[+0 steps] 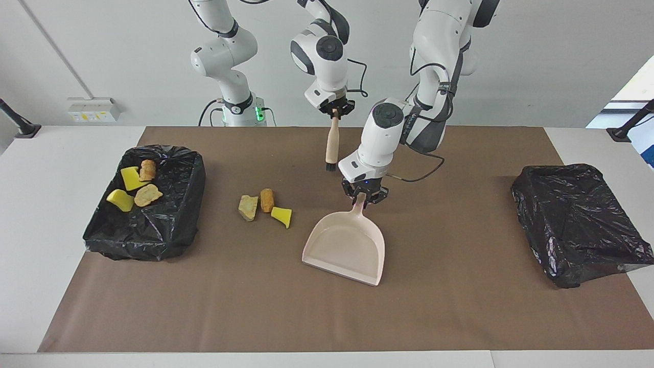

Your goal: Sweep and dump trash in bin

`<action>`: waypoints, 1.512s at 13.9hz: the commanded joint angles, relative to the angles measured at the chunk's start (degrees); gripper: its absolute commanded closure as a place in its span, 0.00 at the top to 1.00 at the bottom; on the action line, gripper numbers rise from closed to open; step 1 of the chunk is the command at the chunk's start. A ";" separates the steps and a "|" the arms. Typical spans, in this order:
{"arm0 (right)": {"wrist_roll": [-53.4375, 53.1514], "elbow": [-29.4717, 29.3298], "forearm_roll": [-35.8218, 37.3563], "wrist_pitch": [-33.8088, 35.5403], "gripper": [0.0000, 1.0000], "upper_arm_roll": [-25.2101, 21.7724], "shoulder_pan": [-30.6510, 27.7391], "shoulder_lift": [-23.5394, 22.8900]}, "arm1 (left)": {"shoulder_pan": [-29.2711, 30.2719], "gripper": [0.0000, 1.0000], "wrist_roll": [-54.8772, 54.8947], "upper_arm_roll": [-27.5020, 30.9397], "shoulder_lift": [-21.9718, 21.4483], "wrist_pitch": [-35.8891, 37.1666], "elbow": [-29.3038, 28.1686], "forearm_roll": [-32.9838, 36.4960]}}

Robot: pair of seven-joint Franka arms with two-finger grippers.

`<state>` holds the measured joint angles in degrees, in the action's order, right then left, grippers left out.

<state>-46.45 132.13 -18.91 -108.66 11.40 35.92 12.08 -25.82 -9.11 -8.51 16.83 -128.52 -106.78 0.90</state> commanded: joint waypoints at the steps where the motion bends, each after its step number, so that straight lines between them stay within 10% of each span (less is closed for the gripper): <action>1: 4.95 -0.29 5.96 8.70 0.00 0.37 -6.89 4.61 | 1.83 0.08 9.85 0.16 -3.55 7.04 1.04 3.92; 12: 26.05 -0.12 35.76 5.93 0.00 0.64 -29.92 -2.74 | 4.56 0.00 53.93 0.07 -4.09 12.24 1.04 4.20; 21: 24.29 -1.52 33.78 -4.01 0.00 1.08 -29.85 -12.87 | -1.60 0.00 55.34 -0.19 -3.03 10.05 -1.67 9.71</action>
<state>-22.37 132.06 15.93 -111.83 11.89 6.37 0.74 -26.02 46.23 -9.42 14.67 -117.29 -106.82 7.05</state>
